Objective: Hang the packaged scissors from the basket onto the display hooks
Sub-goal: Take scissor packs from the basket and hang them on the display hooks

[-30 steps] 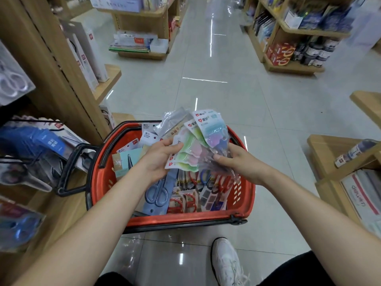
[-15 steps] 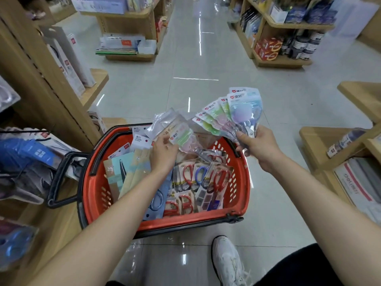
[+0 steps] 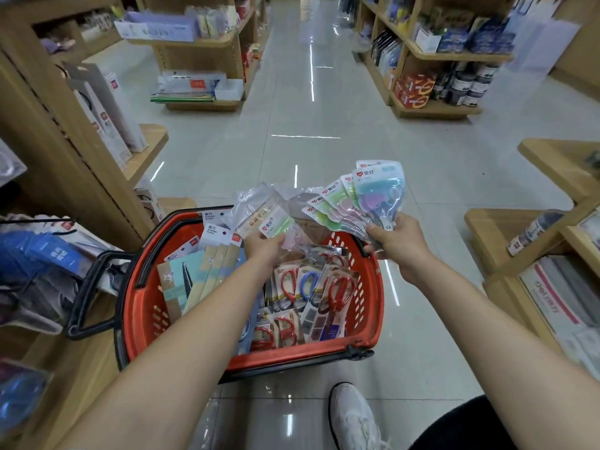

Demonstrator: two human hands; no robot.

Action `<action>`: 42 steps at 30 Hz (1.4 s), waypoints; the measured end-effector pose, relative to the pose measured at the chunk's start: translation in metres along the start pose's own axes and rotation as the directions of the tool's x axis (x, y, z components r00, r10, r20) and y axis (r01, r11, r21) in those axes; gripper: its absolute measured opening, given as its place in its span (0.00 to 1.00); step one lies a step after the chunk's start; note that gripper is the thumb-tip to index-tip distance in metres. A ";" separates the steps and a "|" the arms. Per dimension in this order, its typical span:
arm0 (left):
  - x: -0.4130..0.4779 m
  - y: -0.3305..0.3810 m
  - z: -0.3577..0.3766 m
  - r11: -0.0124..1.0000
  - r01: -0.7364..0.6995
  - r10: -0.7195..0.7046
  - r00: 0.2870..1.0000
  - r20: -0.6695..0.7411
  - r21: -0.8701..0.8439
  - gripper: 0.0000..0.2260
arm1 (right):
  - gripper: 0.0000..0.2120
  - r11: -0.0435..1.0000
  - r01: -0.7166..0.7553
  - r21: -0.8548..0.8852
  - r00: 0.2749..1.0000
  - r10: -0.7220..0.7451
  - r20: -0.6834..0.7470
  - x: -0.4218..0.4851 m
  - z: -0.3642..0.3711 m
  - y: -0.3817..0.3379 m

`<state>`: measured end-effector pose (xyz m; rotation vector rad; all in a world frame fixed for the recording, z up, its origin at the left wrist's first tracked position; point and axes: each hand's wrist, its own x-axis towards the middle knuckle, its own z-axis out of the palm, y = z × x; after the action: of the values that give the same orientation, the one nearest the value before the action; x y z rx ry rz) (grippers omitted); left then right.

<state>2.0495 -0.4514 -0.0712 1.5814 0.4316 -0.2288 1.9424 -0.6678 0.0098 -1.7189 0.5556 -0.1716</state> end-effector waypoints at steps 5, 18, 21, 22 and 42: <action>-0.027 0.007 -0.013 0.984 -0.044 0.069 0.987 0.145 -0.173 0.08 | 0.10 0.986 -0.048 0.162 0.999 0.051 -0.015 -0.003 0.004 -0.001; -0.118 0.053 -0.056 0.863 -0.118 0.215 0.965 0.147 -0.491 0.08 | 0.13 0.909 -0.126 0.397 0.959 0.009 0.285 -0.053 0.084 -0.013; -0.133 0.041 -0.073 0.873 -0.239 0.327 0.934 0.147 -0.425 0.10 | 0.13 0.922 -0.043 0.385 0.954 -0.076 0.289 -0.064 0.106 -0.016; -0.138 0.036 -0.079 0.879 -0.273 0.351 0.926 0.142 -0.390 0.16 | 0.13 0.919 -0.029 0.392 0.947 -0.101 0.305 -0.067 0.115 -0.018; -0.161 -0.003 -0.302 0.772 -0.634 0.464 0.617 -0.636 -0.051 0.14 | 0.14 0.929 -0.154 0.337 0.494 -0.224 0.840 -0.172 0.336 -0.041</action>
<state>1.8670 -0.1731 0.0106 1.4054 0.3994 0.8186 1.9408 -0.2886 0.0032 -1.2030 -0.2927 0.5493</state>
